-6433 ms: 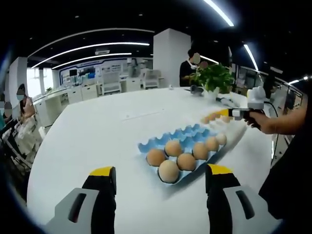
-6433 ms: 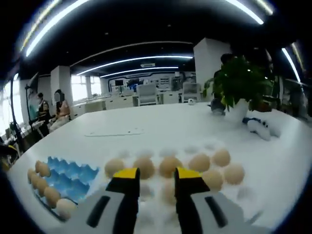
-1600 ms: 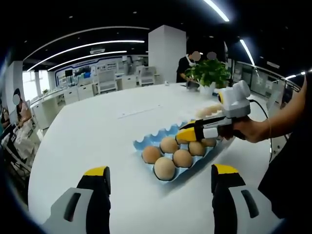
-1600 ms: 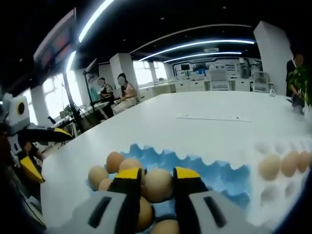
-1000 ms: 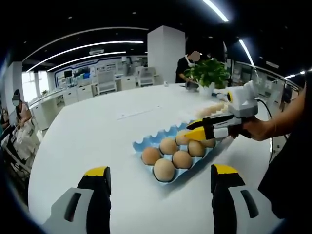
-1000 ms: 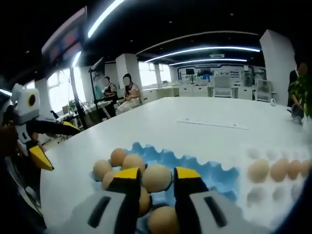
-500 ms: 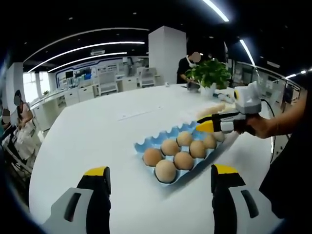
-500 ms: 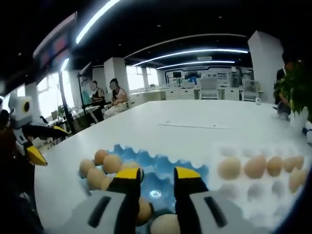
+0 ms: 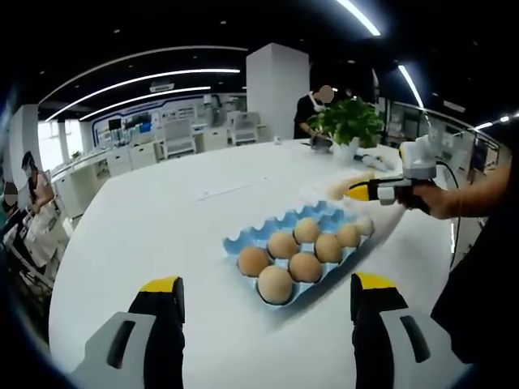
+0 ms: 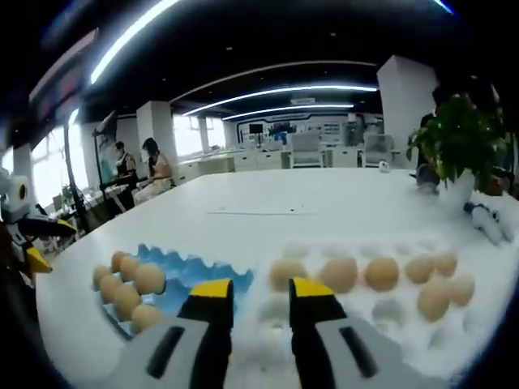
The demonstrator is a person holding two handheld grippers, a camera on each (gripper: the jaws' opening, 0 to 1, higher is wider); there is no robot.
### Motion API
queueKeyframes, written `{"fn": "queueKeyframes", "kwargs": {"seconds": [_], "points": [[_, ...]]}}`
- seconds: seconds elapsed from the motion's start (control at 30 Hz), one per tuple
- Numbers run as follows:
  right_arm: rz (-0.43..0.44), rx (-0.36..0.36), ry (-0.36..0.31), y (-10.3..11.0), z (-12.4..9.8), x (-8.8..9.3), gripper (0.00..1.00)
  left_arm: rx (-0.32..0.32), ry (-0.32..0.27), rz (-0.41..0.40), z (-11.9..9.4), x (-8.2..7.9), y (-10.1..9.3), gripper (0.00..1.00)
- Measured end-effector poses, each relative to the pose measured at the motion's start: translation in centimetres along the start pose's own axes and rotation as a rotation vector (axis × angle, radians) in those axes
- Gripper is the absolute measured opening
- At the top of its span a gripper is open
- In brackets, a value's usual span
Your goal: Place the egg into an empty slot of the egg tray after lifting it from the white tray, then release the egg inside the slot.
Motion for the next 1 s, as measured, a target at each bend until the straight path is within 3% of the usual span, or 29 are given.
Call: {"fn": "queueKeyframes", "kwargs": {"seconds": [0.47, 0.7, 1.0], "points": [[-0.036, 0.324, -0.046, -10.2, -3.3, -1.2, 0.31, 0.005, 0.005, 0.003, 0.1, -0.1, -0.2, 0.86], [-0.07, 0.391, 0.006, -12.8, -3.9, 0.0, 0.31, 0.002, 0.004, 0.002, 0.0, -0.1, -0.2, 0.85], [-0.104, 0.382, 0.102, -13.9, -2.8, 1.7, 0.28, 0.0, 0.003, 0.001, -0.1, -0.2, -0.2, 0.85]]}}
Point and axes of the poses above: the point that each gripper's makers call its tool centre point, and the gripper's own axes: z roughly forward along the fingers, y roughly to its left, x roughly out of its underside, the point moved 4 cm from there along -z, roughly backward along the fingers, and after that the axes turned 11 degrees about -y, right-handed, at the moved point
